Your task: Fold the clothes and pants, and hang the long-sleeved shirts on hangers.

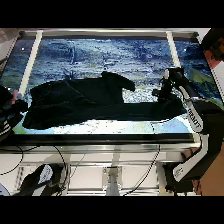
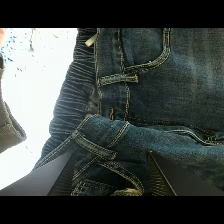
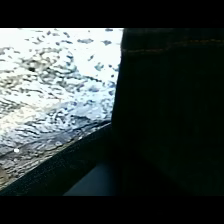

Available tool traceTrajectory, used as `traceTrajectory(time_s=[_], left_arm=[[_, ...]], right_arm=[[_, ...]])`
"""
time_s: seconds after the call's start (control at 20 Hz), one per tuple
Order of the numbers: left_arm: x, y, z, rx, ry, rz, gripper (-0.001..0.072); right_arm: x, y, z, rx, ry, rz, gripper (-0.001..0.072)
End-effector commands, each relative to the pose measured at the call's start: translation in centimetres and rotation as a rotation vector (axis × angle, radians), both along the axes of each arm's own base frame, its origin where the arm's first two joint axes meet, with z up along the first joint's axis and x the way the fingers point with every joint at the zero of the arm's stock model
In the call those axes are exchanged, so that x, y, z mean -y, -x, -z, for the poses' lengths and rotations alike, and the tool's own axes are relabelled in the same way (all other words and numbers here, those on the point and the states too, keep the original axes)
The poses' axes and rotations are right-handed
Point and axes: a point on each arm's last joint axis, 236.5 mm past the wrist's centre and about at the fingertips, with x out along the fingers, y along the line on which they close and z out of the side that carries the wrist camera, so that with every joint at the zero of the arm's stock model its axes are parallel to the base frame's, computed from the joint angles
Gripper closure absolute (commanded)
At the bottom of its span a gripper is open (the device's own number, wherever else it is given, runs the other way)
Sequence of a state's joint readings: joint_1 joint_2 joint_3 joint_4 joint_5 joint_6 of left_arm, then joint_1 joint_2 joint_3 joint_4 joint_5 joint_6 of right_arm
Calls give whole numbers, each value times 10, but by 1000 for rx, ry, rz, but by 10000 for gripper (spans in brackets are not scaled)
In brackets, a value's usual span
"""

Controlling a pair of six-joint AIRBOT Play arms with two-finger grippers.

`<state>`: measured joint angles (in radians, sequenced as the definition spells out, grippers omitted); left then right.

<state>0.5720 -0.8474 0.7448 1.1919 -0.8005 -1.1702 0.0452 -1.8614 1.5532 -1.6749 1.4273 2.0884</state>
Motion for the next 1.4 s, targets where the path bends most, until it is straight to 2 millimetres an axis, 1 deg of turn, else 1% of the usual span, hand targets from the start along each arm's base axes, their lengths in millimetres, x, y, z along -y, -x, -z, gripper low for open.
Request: traceTrajectory(time_s=[0.0,0.1,0.15,0.2,0.25,0.3,0.35,0.4,0.45,0.5,0.55,0.6,0.65,0.7,0.75,0.8,0.85,0.95,1.0,1.1,1.2,1.3,1.35], left_arm=[[0,0,0,-1,0,-1,207],[0,0,0,-1,0,-1,207],[0,0,0,0,0,-1,207],[0,0,0,0,0,-2,207],[0,0,0,0,1,-2,207],[0,0,0,3,5,-2,211],[3,-2,-2,15,23,-5,260],[7,-5,-4,33,48,-9,417],[11,-9,-7,55,77,-13,594],[13,-13,-11,79,94,-16,685],[14,-16,-15,95,94,-8,686],[13,-17,-19,102,87,-5,686],[12,-19,-24,111,82,-5,686],[11,-20,-28,119,77,-4,686],[11,-21,-31,124,73,-3,686],[11,-21,-32,127,71,-3,686],[11,-21,-32,125,72,-3,685],[12,-20,-30,118,77,2,685],[14,-19,-29,110,82,7,685],[21,-14,-24,80,103,24,686],[27,-8,-17,42,121,46,686],[24,-3,-14,17,91,50,687],[23,-3,-14,15,84,51,687]], right_arm=[[1,1,0,-4,7,-1,699],[1,-5,-4,26,4,-5,701],[-1,-16,-11,81,-2,-11,701],[-3,-32,-24,159,-11,-14,701],[-4,-50,-42,243,-25,-11,701],[-6,-72,-67,340,-45,-3,700],[-11,-95,-95,439,-79,4,700],[-18,-117,-125,543,-128,17,700],[-30,-141,-160,659,-194,30,700],[-41,-163,-198,783,-260,42,700],[-49,-179,-231,891,-306,46,700],[-51,-192,-260,986,-329,52,700],[-49,-197,-281,1044,-332,67,699],[-45,-197,-285,1050,-334,94,699],[-44,-191,-278,1007,-342,124,699],[-42,-181,-266,948,-336,132,699],[-37,-169,-249,870,-310,133,700],[-14,-131,-206,665,-189,160,700],[1,-112,-190,574,-127,185,701],[20,-82,-168,435,-37,189,702],[34,-64,-158,366,13,195,702],[45,-46,-151,319,34,192,702],[54,-33,-146,281,47,209,702]])
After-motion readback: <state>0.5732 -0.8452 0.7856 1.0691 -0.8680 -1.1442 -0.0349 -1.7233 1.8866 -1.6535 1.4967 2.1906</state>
